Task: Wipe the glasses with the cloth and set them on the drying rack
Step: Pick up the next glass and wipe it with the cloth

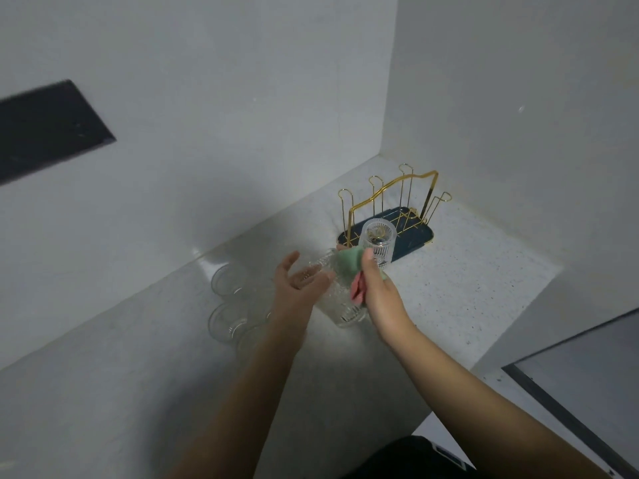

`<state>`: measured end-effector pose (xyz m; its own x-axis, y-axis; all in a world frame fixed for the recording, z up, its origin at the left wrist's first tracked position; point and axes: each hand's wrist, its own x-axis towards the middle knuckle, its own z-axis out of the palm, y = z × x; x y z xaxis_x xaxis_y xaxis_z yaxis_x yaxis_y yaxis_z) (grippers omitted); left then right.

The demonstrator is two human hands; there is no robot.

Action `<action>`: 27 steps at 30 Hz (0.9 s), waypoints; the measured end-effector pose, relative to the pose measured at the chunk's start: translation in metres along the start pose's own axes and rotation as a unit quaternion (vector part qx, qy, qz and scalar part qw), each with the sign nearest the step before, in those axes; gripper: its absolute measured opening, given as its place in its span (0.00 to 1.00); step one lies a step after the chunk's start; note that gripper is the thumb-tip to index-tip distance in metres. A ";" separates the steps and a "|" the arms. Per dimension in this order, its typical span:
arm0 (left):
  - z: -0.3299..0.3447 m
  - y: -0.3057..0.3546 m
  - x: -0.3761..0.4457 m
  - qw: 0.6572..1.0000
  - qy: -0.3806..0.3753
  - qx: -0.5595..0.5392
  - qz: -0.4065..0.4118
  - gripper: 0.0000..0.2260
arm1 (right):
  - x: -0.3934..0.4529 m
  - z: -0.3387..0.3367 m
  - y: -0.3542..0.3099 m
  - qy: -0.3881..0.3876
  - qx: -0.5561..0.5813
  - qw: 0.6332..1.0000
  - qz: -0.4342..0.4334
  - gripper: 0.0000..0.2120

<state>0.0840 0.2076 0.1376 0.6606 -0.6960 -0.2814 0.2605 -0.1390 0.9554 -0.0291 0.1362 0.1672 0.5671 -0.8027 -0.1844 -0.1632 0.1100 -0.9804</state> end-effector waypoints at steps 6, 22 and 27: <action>0.016 0.016 -0.046 0.993 -0.018 -0.108 0.043 0.29 | -0.021 0.003 -0.003 -0.071 -0.052 0.994 -0.063 0.25; 0.017 0.025 -0.080 0.992 -0.062 -0.104 0.019 0.20 | -0.050 0.007 -0.029 -0.021 -0.051 0.998 -0.006 0.24; 0.005 0.030 -0.069 0.997 0.006 -0.078 0.000 0.40 | -0.066 0.026 -0.006 -0.072 -0.099 0.981 -0.152 0.28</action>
<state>0.0426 0.2479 0.1860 0.6683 -0.6881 -0.2827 0.3664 -0.0262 0.9301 -0.0444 0.2034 0.1830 0.7196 -0.6882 0.0926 -0.1142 -0.2488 -0.9618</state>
